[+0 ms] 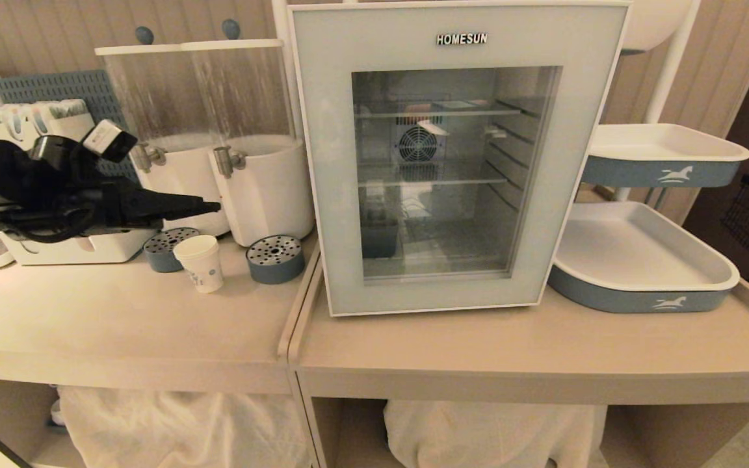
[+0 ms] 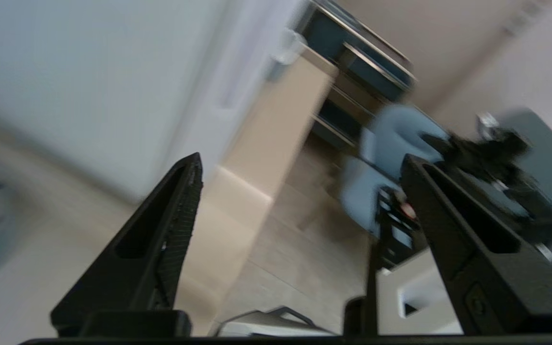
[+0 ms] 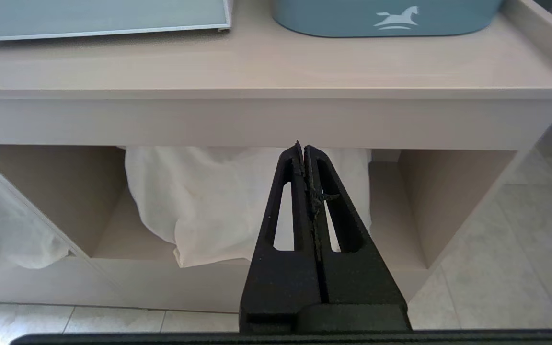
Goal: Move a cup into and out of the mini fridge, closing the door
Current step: Open the freezer door
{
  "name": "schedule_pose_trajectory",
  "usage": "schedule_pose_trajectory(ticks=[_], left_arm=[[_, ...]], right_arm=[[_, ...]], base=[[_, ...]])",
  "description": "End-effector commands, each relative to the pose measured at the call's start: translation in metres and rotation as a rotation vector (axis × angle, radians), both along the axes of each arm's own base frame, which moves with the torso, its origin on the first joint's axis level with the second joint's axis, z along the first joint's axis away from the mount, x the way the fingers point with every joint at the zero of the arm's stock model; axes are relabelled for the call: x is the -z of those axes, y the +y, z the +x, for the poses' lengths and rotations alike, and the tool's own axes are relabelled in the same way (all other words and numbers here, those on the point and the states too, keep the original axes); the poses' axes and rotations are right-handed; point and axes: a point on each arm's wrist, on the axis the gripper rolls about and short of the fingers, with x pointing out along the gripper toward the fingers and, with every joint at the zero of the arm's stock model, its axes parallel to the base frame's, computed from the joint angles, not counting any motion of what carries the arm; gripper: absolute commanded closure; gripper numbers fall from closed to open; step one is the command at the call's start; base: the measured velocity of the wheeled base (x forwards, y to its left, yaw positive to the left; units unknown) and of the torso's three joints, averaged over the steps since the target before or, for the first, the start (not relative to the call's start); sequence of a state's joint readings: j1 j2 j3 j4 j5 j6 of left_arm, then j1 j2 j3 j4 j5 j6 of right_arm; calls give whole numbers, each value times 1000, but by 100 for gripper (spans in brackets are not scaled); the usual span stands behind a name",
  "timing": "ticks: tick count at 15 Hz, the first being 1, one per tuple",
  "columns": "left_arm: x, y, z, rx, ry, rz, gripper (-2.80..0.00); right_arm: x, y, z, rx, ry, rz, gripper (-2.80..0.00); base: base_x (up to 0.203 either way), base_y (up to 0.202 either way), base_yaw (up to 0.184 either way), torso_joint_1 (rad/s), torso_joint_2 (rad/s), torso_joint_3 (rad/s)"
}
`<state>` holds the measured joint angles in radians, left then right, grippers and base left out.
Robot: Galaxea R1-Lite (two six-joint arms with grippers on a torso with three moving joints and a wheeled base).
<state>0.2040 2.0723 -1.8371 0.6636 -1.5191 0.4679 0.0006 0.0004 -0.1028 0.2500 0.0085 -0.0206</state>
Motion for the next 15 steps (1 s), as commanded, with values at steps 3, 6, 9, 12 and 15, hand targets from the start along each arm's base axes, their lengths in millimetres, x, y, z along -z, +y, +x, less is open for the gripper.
schedule_pose_trajectory(ticks=[3, 6, 9, 12, 15], left_arm=[[-2, -62, 1, 169, -91, 3, -280], [1, -91, 4, 244, -180, 7, -280], [12, -104, 18, 226, -228, 57, -280], [19, -104, 22, 220, -219, 65, -280], [22, -106, 27, 197, -229, 90, -280]], right_arm=[[0, 0, 0, -2, 1, -1, 0], [0, 0, 0, -2, 2, -1, 0], [0, 0, 0, -3, 1, -1, 0], [0, 0, 0, -3, 1, -1, 0], [0, 0, 0, -2, 1, -1, 0]], base=[[0, 0, 0, 0, 0, 0], [0, 0, 0, 0, 0, 0], [0, 0, 0, 0, 0, 0], [0, 0, 0, 0, 0, 0], [0, 0, 0, 0, 0, 0]])
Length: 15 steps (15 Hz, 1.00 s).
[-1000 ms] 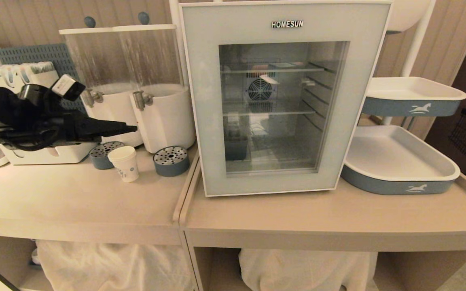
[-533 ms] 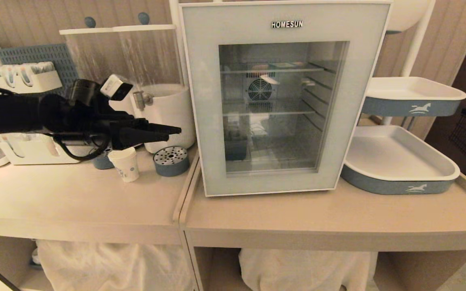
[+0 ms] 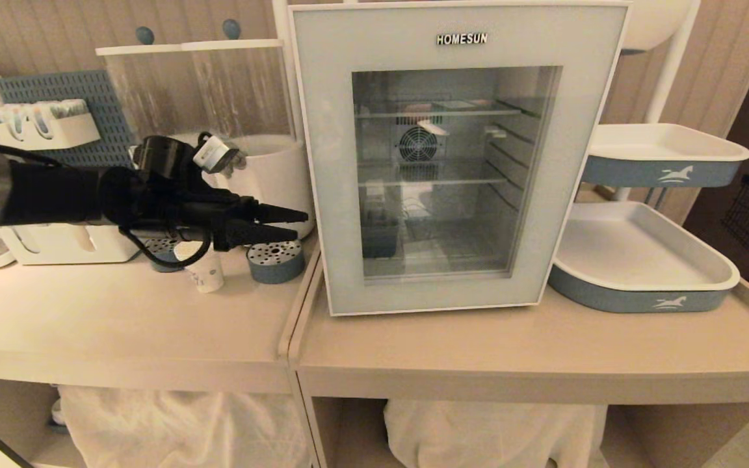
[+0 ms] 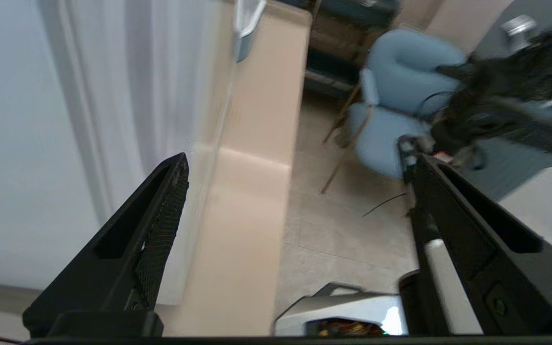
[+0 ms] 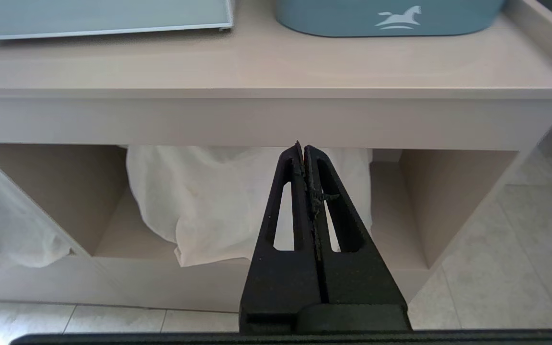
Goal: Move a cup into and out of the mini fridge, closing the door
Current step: Open the freezer door
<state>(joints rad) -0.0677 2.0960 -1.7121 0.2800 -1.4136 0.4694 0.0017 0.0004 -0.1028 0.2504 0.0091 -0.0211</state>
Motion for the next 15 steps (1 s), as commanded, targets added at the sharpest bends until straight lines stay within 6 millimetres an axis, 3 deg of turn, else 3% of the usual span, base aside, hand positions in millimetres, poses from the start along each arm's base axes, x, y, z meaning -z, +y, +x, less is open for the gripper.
schedule_pose_trajectory(ticks=[1, 5, 9, 11, 15], left_arm=[[4, -7, 3, -7, -10, 19, -280], [13, -26, 11, -28, -32, 65, -280], [16, -28, 16, -72, -57, 94, -280], [13, -28, 15, -72, -58, 91, -280], [-9, -30, -8, -43, -16, 61, -280]], right_arm=[[0, 0, 0, 0, 1, 0, 0], [0, 0, 0, -1, 1, 0, 0], [0, 0, 0, 0, 1, 0, 0], [0, 0, 0, 0, 0, 0, 0], [0, 0, 0, 0, 1, 0, 0]], base=[[0, 0, 0, 0, 0, 0], [0, 0, 0, 0, 0, 0], [0, 0, 0, 0, 0, 0], [0, 0, 0, 0, 0, 0], [0, 0, 0, 0, 0, 0]])
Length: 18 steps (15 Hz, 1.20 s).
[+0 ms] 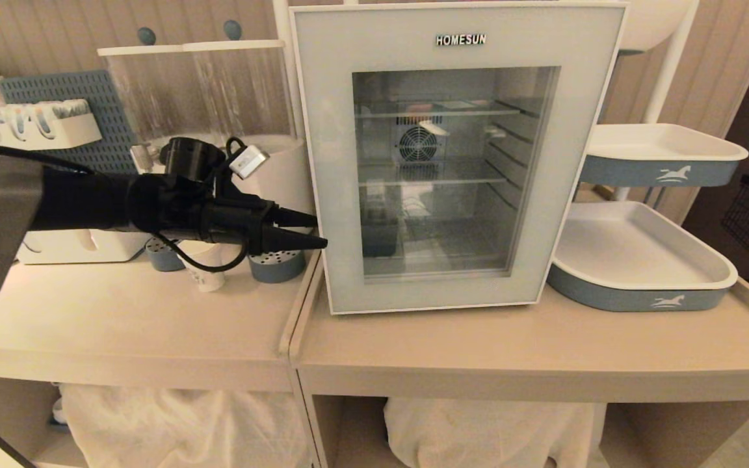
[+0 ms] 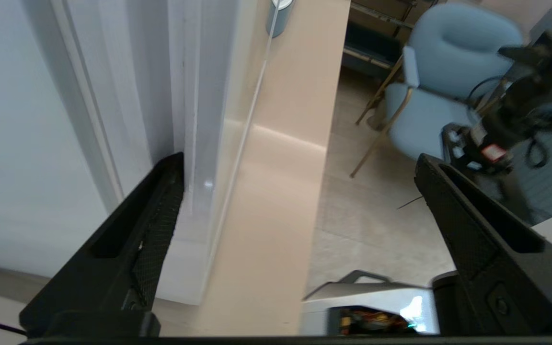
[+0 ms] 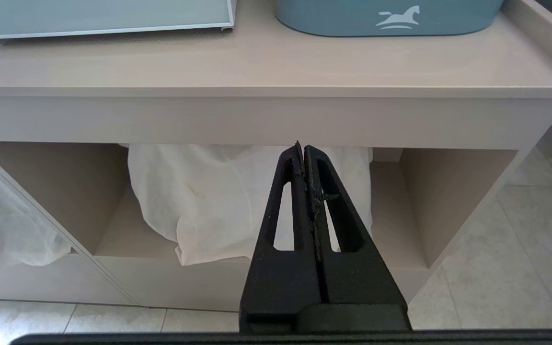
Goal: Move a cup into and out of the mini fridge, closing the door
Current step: Open the freezer door
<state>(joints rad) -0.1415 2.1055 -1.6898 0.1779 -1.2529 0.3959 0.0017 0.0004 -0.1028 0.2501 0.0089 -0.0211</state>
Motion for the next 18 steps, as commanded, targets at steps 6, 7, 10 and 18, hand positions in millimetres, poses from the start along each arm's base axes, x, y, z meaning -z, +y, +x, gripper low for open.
schedule_pose_trajectory(ticks=[6, 7, 10, 18], left_arm=[[-28, 4, -59, 67, -8, -37, -280], [-29, 3, -68, 76, -12, -36, -280], [-32, -6, -98, 124, -24, -33, -280], [-76, -39, -265, 445, -49, -65, -280]], right_arm=[[0, 0, 0, -2, 2, 0, 0], [0, 0, 0, -2, 1, 0, 0], [0, 0, 0, -2, 2, 0, 0], [0, 0, 0, -2, 3, 0, 0]], base=[[0, 0, 0, 0, 0, 0], [0, 0, 0, 0, 0, 0], [0, 0, 0, 0, 0, 0], [0, 0, 0, 0, 0, 0]])
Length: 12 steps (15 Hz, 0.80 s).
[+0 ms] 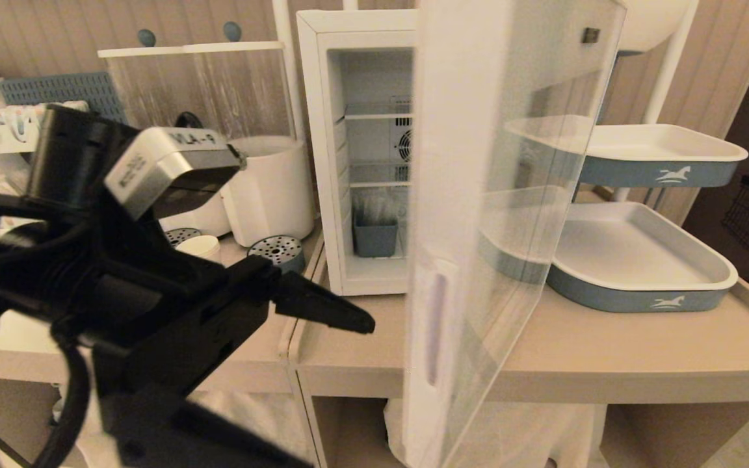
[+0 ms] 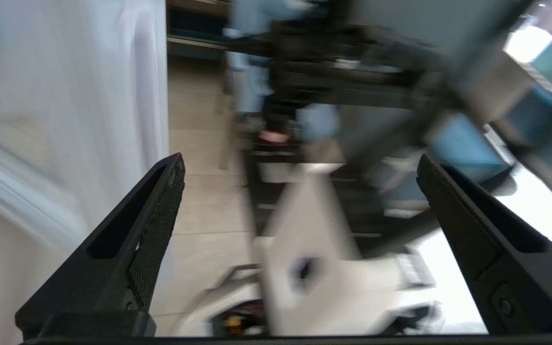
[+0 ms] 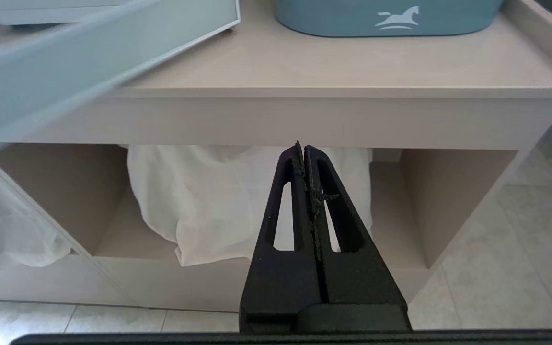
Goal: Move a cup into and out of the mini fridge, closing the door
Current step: Open the freezer door
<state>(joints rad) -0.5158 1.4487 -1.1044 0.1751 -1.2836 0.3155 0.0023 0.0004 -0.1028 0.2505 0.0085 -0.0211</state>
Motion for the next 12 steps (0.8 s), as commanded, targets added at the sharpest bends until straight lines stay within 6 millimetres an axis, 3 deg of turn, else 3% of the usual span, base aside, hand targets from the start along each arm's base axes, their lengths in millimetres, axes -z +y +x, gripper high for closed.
schedule_pose_trajectory(ticks=[1, 3, 5, 8, 9, 12], left_arm=[[-14, 18, -56, 38, -35, -26, -280], [-7, 28, -59, -201, -23, 63, -280], [-2, 54, -63, -525, -21, 119, -280], [-4, 92, -92, -954, -94, 83, -280], [-6, 105, -107, -1142, -143, 60, 0], [-10, 129, -155, -1718, -318, 20, 0]], right_arm=[[0, 0, 0, -1, 2, 0, 0], [0, 0, 0, 0, 2, 0, 0], [0, 0, 0, 0, 2, 0, 0], [0, 0, 0, 0, 2, 0, 0], [0, 0, 0, -1, 1, 0, 0], [0, 0, 0, 0, 2, 0, 0]], base=[[0, 0, 0, 0, 0, 0], [0, 0, 0, 0, 0, 0], [0, 0, 0, 0, 0, 0], [0, 0, 0, 0, 0, 0], [0, 0, 0, 0, 0, 0], [0, 0, 0, 0, 0, 0]])
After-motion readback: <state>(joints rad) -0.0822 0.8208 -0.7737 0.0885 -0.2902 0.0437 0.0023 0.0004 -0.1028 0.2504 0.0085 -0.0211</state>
